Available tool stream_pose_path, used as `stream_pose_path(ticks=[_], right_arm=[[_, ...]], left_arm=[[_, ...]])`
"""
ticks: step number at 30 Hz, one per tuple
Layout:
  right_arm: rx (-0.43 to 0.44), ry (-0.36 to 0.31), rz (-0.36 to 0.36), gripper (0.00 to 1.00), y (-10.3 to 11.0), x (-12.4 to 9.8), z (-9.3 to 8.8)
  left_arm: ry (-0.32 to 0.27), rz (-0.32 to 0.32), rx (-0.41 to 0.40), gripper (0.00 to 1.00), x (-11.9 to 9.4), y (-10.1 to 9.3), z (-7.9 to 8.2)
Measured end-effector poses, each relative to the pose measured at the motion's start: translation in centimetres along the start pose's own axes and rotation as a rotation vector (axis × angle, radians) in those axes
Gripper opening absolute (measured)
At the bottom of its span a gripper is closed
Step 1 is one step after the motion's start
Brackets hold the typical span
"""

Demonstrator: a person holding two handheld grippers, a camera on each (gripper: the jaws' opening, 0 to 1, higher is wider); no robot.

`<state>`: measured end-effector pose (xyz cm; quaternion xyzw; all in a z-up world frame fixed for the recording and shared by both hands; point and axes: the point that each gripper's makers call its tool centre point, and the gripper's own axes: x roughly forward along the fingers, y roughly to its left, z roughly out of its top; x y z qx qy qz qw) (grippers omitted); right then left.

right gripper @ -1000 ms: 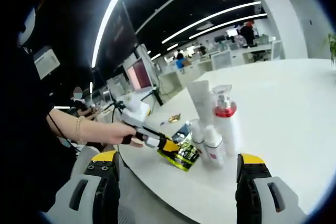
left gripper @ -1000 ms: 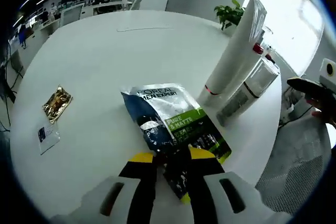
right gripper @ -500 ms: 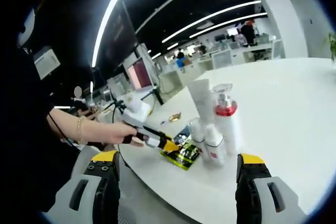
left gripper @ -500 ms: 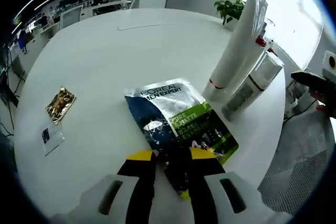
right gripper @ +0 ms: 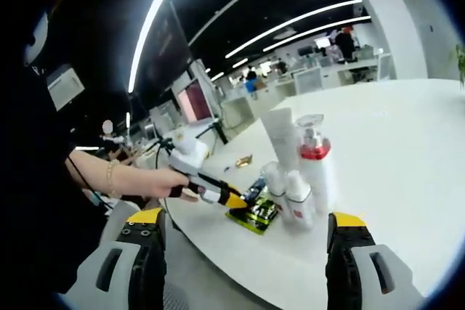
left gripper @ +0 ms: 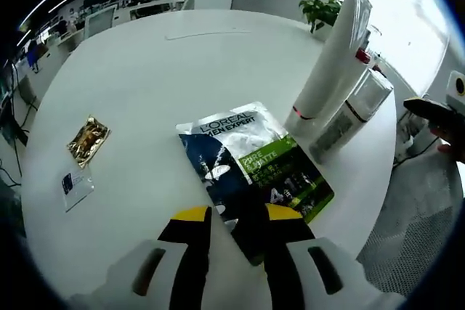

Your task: Arrange the skincare products in the storage area until every visible bottle or jar stands upright without overlapping.

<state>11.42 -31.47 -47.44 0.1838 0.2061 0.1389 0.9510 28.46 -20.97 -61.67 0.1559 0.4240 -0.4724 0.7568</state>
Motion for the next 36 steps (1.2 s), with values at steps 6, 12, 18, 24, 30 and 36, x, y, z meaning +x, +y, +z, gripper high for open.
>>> stream_pose_path(ticks=[6, 12, 18, 24, 30, 36], right_arm=[[-0.007, 0.006, 0.002, 0.96, 0.1, 0.1, -0.1], [-0.016, 0.008, 0.002, 0.96, 0.2, 0.1, -0.1], [-0.02, 0.007, 0.005, 0.97, 0.2, 0.1, -0.1], [-0.046, -0.007, -0.014, 0.97, -0.3, -0.5, 0.5], [-0.064, -0.007, -0.035, 0.98, -1.5, -1.1, 0.7], [-0.075, -0.011, -0.04, 0.98, -1.7, -1.2, 0.8]], left_arm=[[-0.022, -0.01, -0.009, 0.26, -0.6, 0.0, 0.3], [-0.034, -0.01, -0.016, 0.29, -1.3, 0.1, 0.3], [-0.058, 0.009, -0.023, 0.4, -2.6, 0.3, -0.3], [-0.09, 0.044, -0.05, 0.45, -4.7, 0.7, -1.0], [-0.126, 0.076, -0.104, 0.56, -6.5, 2.0, -1.4], [-0.234, 0.07, -0.146, 0.65, -9.4, 1.3, -0.2]])
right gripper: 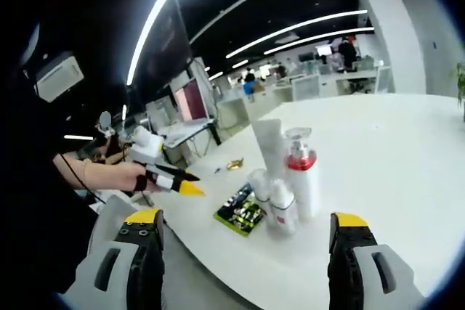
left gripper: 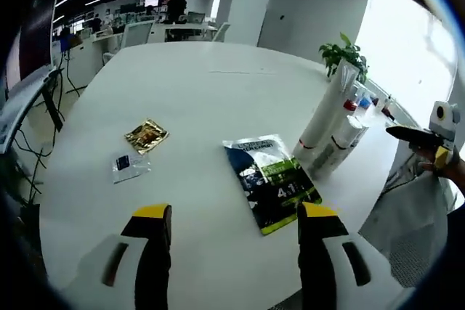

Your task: Arrange the skincare products in the storage area until every visible bottle or jar stands upright without overlapping.

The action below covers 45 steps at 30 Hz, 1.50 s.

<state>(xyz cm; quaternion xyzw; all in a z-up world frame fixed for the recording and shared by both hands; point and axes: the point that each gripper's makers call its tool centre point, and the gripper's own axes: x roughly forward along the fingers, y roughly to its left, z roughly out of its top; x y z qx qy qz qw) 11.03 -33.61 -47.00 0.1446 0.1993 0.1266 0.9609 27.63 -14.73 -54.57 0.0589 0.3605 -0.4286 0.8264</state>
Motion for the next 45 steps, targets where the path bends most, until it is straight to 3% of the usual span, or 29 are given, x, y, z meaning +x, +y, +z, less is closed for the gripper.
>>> stream_pose_path(ticks=[6, 13, 21, 25, 36, 45], right_arm=[[-0.005, 0.001, -0.009, 0.99, -0.3, -0.5, 0.1], [0.004, 0.001, -0.013, 0.99, -0.4, -0.8, 0.1], [-0.004, 0.01, -0.008, 0.99, -0.1, -0.9, -0.1], [-0.023, 0.0, -0.012, 0.99, 0.1, -1.0, 0.0], [-0.05, -0.032, -0.049, 0.99, -0.1, -1.7, 0.0], [-0.055, -0.049, -0.055, 0.99, -0.7, -1.7, -0.1]], left_arm=[[-0.061, -0.031, 0.023, 0.76, -1.9, -1.2, 0.4], [-0.072, -0.05, 0.016, 0.87, -3.2, -1.3, -0.4], [-0.102, -0.062, -0.033, 0.95, -4.8, -1.1, 0.6], [-0.124, -0.06, -0.016, 0.99, -5.4, -1.4, 0.7], [-0.18, -0.066, -0.016, 0.99, -7.0, -3.3, 0.1], [-0.166, -0.068, -0.032, 0.99, -6.8, -3.3, -0.3]])
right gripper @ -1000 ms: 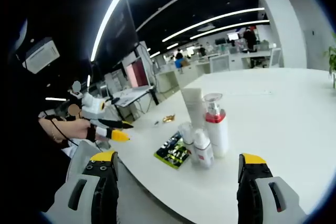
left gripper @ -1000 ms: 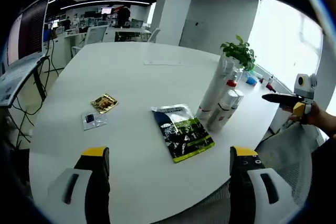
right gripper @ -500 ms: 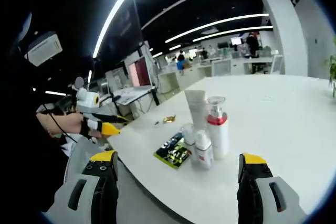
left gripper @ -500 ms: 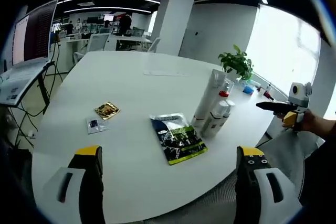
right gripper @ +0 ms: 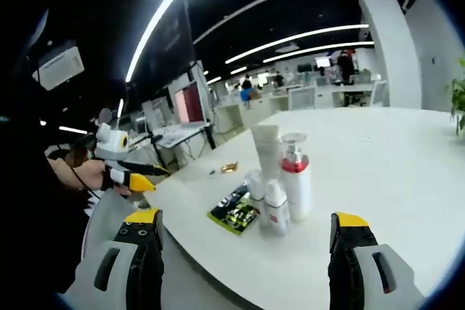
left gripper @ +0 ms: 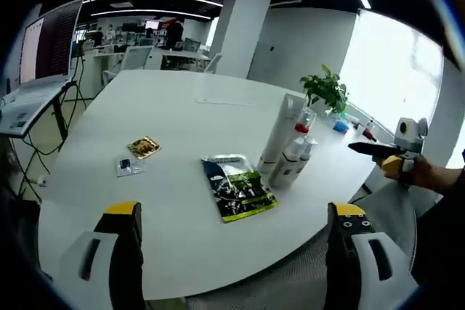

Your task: Arrange the skincare products in the storage area until every visible bottle or jar stands upright without overlapping.

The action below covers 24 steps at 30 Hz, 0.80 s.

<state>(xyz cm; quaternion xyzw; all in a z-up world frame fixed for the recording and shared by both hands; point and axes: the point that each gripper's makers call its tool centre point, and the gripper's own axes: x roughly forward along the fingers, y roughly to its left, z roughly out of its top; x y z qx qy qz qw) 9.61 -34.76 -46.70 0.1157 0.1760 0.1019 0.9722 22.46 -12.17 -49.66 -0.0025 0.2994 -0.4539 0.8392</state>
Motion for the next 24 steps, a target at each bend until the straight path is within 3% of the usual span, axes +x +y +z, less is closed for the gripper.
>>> stream_pose_path(ticks=[14, 24], right_arm=[[0.017, 0.009, 0.0, 0.97, -0.1, 0.1, -0.4], [0.026, 0.017, 0.005, 0.95, -0.3, 0.1, -0.7]], left_arm=[[0.039, 0.008, -0.027, 0.99, 0.3, 0.2, -0.5], [0.081, 0.044, -0.088, 0.99, 1.5, 2.7, -0.9]])
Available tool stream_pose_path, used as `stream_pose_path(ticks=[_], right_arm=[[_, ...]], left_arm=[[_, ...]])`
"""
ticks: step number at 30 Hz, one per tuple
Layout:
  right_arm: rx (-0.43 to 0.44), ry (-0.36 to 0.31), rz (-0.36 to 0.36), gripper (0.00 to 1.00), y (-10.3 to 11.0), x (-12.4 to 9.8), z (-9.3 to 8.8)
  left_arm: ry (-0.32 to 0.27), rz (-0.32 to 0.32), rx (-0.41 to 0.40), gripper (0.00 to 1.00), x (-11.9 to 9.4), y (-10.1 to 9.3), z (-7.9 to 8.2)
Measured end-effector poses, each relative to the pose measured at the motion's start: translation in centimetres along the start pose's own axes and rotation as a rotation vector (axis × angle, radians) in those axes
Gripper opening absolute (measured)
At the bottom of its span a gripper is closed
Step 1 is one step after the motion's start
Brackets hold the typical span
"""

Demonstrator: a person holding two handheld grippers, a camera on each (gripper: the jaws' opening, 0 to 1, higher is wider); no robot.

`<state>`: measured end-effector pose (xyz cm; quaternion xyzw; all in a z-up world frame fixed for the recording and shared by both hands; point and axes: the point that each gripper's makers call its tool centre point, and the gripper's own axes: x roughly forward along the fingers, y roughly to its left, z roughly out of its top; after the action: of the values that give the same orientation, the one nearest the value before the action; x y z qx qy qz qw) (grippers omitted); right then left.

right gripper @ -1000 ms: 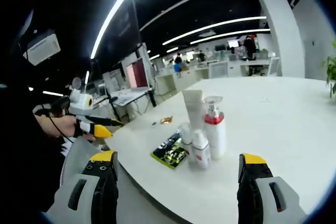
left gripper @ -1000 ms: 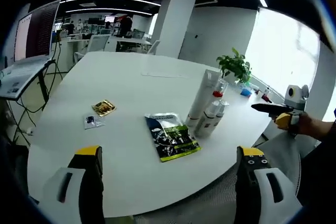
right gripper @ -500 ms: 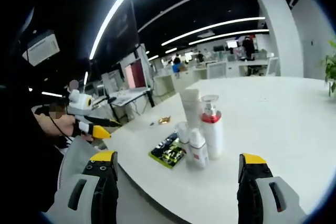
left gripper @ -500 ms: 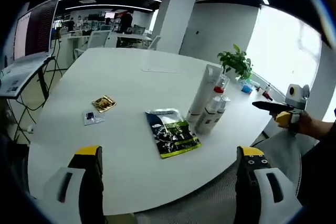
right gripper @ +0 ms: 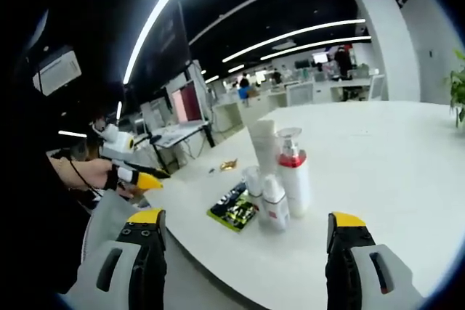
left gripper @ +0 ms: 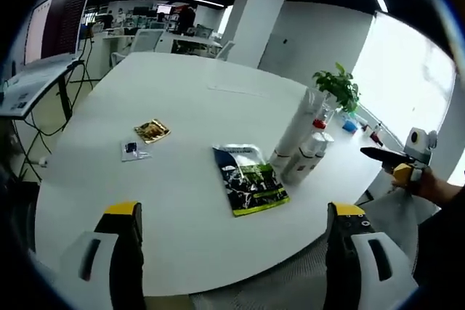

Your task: Arrange the skincare products in the storage area until every visible bottle or jar stands upright without overlapping.

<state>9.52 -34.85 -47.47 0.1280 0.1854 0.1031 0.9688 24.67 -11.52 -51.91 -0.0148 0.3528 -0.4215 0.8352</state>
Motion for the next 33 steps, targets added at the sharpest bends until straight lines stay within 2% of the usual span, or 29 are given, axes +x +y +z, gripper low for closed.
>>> stream_pose_path(ticks=[7, 10, 12, 18, 24, 27, 30, 33], right_arm=[[0.032, 0.003, 0.007, 0.93, 0.0, -0.1, -0.2], [0.029, 0.015, 0.009, 0.93, 0.2, 0.1, -0.4], [0.031, 0.023, 0.01, 0.93, 0.3, 0.1, -0.4], [0.055, 0.035, 0.012, 0.93, 0.5, 0.1, -0.3], [0.065, 0.056, 0.013, 0.92, 0.6, 0.1, -0.6], [0.07, 0.067, 0.014, 0.92, 0.6, 0.1, -0.7], [0.078, 0.074, 0.011, 0.92, 0.5, 0.2, -0.8], [0.086, 0.075, 0.006, 0.91, 0.4, 0.1, -0.9]], left_arm=[[0.032, 0.041, -0.003, 0.96, 0.8, 1.6, 0.1], [0.085, 0.104, 0.008, 0.96, 1.4, 3.5, -0.8], [0.102, 0.116, -0.005, 0.96, 1.8, 4.0, -0.9], [0.142, 0.155, -0.043, 0.93, 3.4, 6.5, -0.7], [0.194, 0.2, -0.082, 0.92, 4.1, 6.7, -0.5], [0.237, 0.216, -0.079, 0.91, 5.0, 7.5, -0.3], [0.276, 0.23, -0.07, 0.89, 6.3, 9.4, 0.1], [0.304, 0.246, -0.071, 0.89, 6.9, 10.1, 0.6]])
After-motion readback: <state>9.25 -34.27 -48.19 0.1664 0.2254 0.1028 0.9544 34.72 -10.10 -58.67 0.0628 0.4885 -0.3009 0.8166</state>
